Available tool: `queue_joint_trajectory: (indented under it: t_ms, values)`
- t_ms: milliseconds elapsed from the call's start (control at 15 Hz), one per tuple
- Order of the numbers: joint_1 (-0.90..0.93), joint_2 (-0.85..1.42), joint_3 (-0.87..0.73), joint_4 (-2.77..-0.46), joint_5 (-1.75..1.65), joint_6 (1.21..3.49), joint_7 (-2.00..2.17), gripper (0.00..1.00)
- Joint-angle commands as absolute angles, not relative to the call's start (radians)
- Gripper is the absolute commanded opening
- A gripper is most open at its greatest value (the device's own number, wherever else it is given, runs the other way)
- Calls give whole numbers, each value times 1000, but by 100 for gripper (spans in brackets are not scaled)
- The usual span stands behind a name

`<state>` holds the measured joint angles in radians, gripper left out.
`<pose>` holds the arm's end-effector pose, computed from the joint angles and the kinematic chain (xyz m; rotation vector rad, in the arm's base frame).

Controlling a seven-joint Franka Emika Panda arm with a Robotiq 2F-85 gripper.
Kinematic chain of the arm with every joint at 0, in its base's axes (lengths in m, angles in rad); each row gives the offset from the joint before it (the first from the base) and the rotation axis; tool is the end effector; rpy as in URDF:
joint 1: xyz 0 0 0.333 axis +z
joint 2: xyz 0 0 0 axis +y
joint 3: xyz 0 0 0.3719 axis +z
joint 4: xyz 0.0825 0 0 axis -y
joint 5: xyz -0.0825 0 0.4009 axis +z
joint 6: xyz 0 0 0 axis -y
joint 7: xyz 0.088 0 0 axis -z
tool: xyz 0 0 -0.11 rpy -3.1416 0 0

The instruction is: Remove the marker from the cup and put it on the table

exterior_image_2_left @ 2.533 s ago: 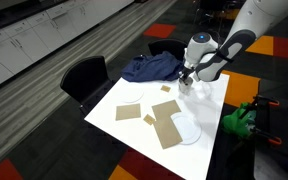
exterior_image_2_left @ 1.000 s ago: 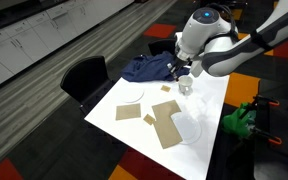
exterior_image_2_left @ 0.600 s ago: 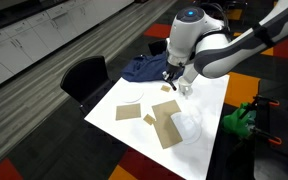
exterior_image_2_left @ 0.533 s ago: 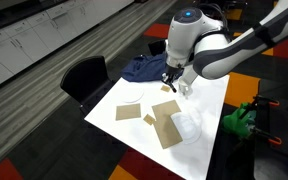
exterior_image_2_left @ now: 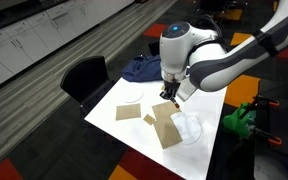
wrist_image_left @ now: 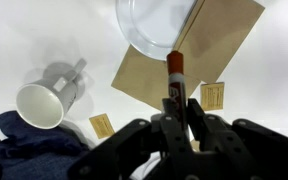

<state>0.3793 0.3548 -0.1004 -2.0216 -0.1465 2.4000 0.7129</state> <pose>0.6094 0.1765 0.3144 2.9926 -0.4835 0.1292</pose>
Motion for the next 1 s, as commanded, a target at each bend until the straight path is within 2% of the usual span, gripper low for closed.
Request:
queue_joint_trajectory:
  t_ms: [0,333,933]
  values:
    - [344,386,-49,-2004,-134,2386,805,5]
    - [332,449,-51,-1972,-151,2405,891,5]
    - [233,622,-47,-1774,-35,2389,902,5]
